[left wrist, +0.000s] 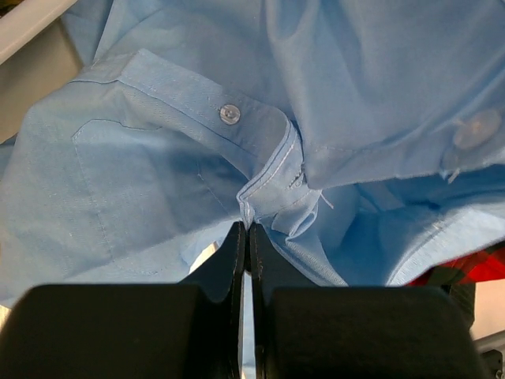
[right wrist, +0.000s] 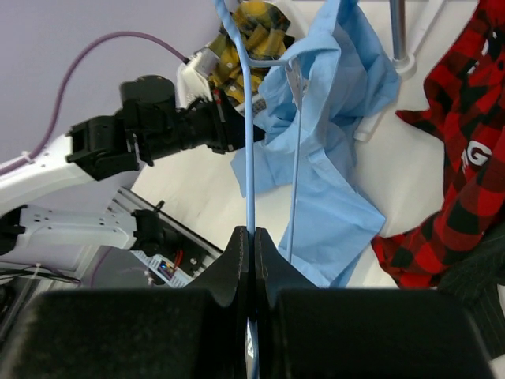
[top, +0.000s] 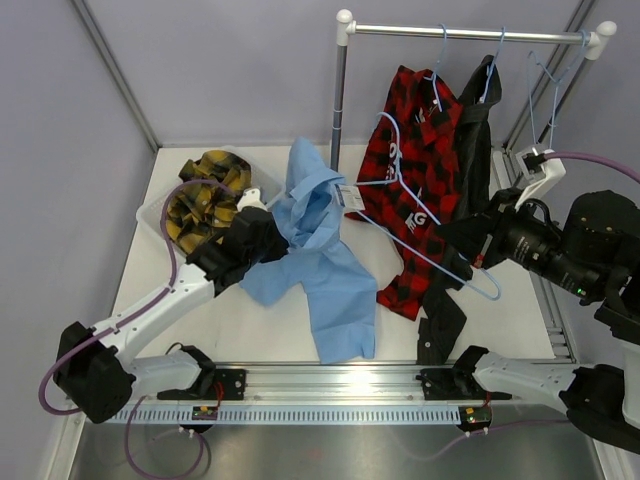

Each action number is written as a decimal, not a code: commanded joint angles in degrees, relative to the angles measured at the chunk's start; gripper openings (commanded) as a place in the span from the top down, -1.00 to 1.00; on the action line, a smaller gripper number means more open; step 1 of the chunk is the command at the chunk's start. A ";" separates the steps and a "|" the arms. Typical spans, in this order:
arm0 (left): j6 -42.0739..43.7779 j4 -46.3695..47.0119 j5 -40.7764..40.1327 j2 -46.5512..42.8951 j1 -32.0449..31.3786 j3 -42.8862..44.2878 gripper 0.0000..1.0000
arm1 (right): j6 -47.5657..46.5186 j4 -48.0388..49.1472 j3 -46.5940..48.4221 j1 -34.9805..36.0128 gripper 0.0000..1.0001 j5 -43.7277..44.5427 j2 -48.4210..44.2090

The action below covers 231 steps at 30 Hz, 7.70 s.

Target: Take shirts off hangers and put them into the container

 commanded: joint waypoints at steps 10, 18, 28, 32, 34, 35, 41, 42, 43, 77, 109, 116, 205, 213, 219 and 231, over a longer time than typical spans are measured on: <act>2.34 -3.71 -1.13 5.32 1.44 5.05 1.00 | 0.28 -1.49 15.39 0.08 1.00 -14.09 6.61; 5.77 -5.11 -8.51 12.96 2.58 14.82 1.00 | 0.72 9.65 7.83 0.08 1.00 -21.48 0.21; 1.81 3.15 0.63 3.58 -5.59 19.83 1.00 | 5.99 33.73 -23.71 0.08 1.00 -24.92 1.26; 2.52 2.19 -2.35 -2.66 -5.50 17.91 1.00 | 5.47 34.72 -25.66 0.08 1.00 -22.66 0.74; 2.69 1.22 -4.02 -5.73 -5.33 15.63 1.00 | 3.89 33.74 -25.13 -0.62 1.00 -21.92 -0.06; 2.69 0.69 -4.47 -6.44 -5.06 15.01 1.00 | 4.06 33.22 -24.69 -1.23 1.00 -22.46 -0.49; 2.17 -3.44 -5.52 -9.96 -0.76 9.21 1.00 | 0.46 26.19 -20.47 -1.68 1.00 -9.47 -4.44; 2.16 -3.79 -5.52 -9.96 -0.23 8.24 1.00 | -0.16 25.40 -19.42 -1.59 1.00 -7.89 -5.58; 1.99 -4.05 -5.18 -9.88 0.56 7.54 1.00 | -0.51 24.52 -18.37 -1.68 1.00 -7.18 -5.77; 4.01 -8.89 4.93 -15.85 0.74 -0.03 1.00 | -10.18 16.78 9.66 -8.27 1.00 23.60 24.18; 6.56 -8.89 11.70 -14.46 0.74 -1.96 1.00 | -10.18 38.84 -6.49 -18.73 -0.33 6.54 31.77; 6.91 -8.80 10.83 -8.23 -0.31 -0.39 0.41 | -9.92 38.32 -11.76 -18.73 -0.99 4.26 21.58; 53.40 14.05 -20.03 14.03 22.80 70.37 1.00 | -4.55 36.47 -40.25 -18.73 -0.99 -18.86 -2.52; 52.53 14.66 -19.33 13.51 23.59 63.01 1.00 | -6.66 36.73 -40.15 -18.73 -0.98 -21.32 -1.29; 45.33 15.01 -17.75 7.10 24.38 40.87 1.00 | -7.28 37.70 -41.91 -18.73 -0.99 -19.39 -2.87; 28.80 11.76 -10.71 7.42 29.65 9.92 1.00 | -11.06 36.56 -42.70 -18.73 -0.99 -13.58 -7.97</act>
